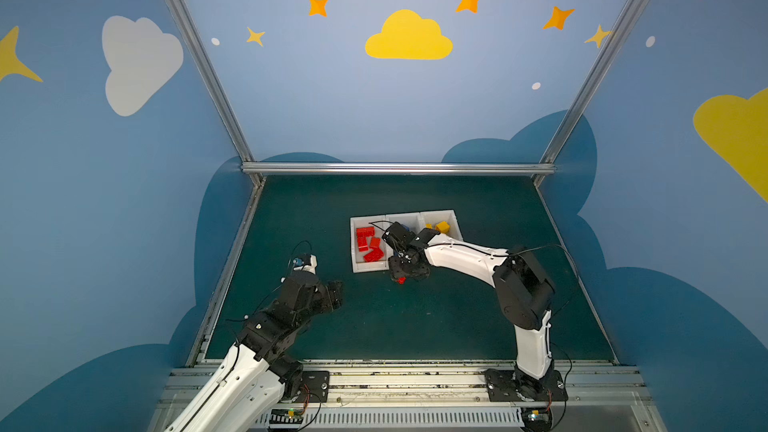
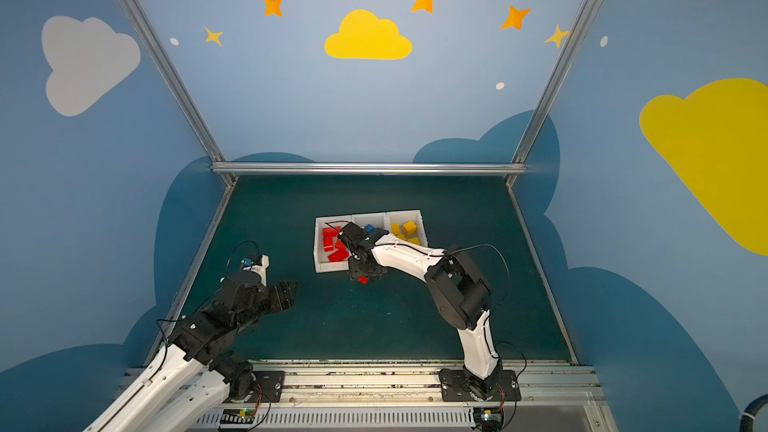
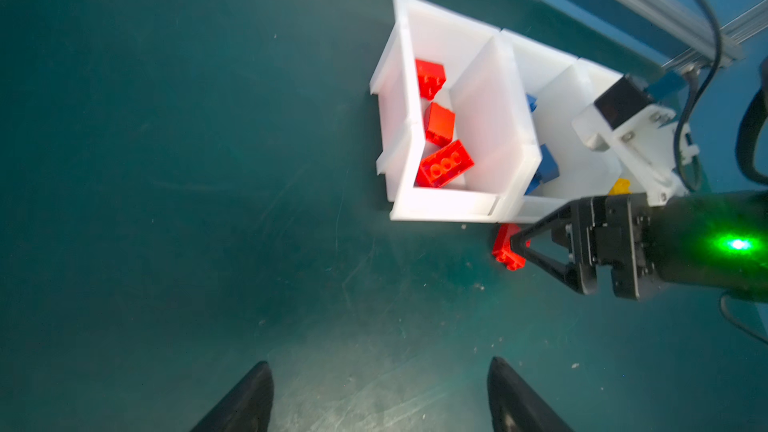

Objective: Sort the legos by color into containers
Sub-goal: 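Grasp the red brick beside the bin with the right gripper while the left draws back, then carry the red brick into the nearest compartment with the right gripper and release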

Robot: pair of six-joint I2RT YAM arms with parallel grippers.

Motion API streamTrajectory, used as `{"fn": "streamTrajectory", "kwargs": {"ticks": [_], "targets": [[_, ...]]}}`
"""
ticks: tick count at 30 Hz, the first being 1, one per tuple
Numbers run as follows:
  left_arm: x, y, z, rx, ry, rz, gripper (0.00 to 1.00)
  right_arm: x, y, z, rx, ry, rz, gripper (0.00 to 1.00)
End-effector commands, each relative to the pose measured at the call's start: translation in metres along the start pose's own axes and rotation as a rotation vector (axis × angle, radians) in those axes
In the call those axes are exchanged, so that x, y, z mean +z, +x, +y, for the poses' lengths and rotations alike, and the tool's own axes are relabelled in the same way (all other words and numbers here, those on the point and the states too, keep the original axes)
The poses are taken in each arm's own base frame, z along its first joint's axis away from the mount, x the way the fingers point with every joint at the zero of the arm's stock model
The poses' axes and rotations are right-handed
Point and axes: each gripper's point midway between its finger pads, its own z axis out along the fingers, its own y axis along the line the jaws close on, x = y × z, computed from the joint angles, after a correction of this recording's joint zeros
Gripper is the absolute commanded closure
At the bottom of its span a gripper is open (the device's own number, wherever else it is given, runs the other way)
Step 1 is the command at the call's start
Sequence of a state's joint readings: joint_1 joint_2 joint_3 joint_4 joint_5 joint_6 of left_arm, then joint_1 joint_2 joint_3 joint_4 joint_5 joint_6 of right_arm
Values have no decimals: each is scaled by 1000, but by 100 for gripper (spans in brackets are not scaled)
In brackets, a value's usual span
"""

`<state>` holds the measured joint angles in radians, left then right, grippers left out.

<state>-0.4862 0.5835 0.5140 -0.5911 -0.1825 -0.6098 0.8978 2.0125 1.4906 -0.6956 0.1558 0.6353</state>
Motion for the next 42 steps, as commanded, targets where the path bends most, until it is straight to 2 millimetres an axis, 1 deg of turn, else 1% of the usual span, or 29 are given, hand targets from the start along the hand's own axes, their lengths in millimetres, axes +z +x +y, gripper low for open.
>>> {"fn": "streamTrajectory", "kwargs": {"ticks": [1, 4, 9, 15, 17, 19, 24, 27, 32, 35, 37, 40, 42], "targets": [[3, 10, -1, -2, 26, 30, 19, 6, -3, -1, 56, 52, -15, 30], [6, 13, -5, 2, 48, 43, 19, 10, -2, -2, 74, 72, -20, 30], [10, 17, -8, 13, 60, 70, 20, 18, 3, -10, 102, 113, -2, 31], [14, 21, -9, 8, 72, 79, 20, 21, 12, -16, 118, 125, 23, 35], [15, 22, -9, 8, 75, 83, 20, 22, 15, -18, 124, 118, 25, 38], [15, 22, -9, 6, 74, 81, 20, 22, 17, -18, 129, 106, 22, 44], [14, 23, -8, 4, 74, 80, 21, 24, 20, -14, 128, 80, 26, 67], [14, 23, -8, 2, 74, 78, 21, 23, 21, -14, 119, 78, 29, 75], [12, 21, -7, 3, 72, 68, 21, 13, 37, -8, 74, 56, 44, 79], [12, 21, -6, -1, 68, 63, 21, 0, 50, 1, 15, 32, 45, 79], [11, 20, -6, -5, 67, 58, 21, -11, 54, 11, -31, 9, 36, 79], [12, 21, -5, -8, 67, 56, 21, -31, 47, 29, -94, -31, 3, 79], [12, 21, -5, -9, 65, 56, 21, -43, 34, 42, -126, -60, -27, 79]]}}
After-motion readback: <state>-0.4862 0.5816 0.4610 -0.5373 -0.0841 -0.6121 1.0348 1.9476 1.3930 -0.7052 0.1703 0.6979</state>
